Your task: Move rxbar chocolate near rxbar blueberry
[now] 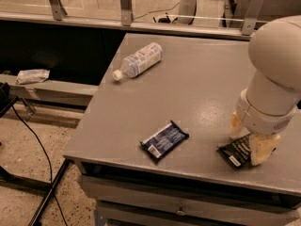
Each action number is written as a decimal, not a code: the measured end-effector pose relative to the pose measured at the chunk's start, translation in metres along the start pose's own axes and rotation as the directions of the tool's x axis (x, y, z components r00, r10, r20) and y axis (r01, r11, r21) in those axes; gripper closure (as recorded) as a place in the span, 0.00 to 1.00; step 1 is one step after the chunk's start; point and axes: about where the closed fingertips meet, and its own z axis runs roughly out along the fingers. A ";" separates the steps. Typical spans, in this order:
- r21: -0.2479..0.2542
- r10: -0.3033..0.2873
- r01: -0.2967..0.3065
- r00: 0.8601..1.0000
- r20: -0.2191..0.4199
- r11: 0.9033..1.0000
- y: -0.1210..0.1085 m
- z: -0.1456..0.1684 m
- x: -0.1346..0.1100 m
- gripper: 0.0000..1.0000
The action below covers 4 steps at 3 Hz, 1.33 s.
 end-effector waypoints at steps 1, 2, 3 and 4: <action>0.000 0.000 0.000 1.000 0.000 1.000 0.000 -0.004 0.000 0.87; 0.047 0.022 -0.024 0.999 0.037 0.999 -0.016 -0.018 0.000 1.00; 0.137 0.025 -0.033 0.998 0.061 0.990 -0.055 -0.055 -0.005 1.00; 0.185 -0.013 -0.004 0.996 0.092 0.983 -0.097 -0.084 -0.030 1.00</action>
Offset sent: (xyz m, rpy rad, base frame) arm 0.0461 0.0222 0.0545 0.1735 -0.1074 -0.0543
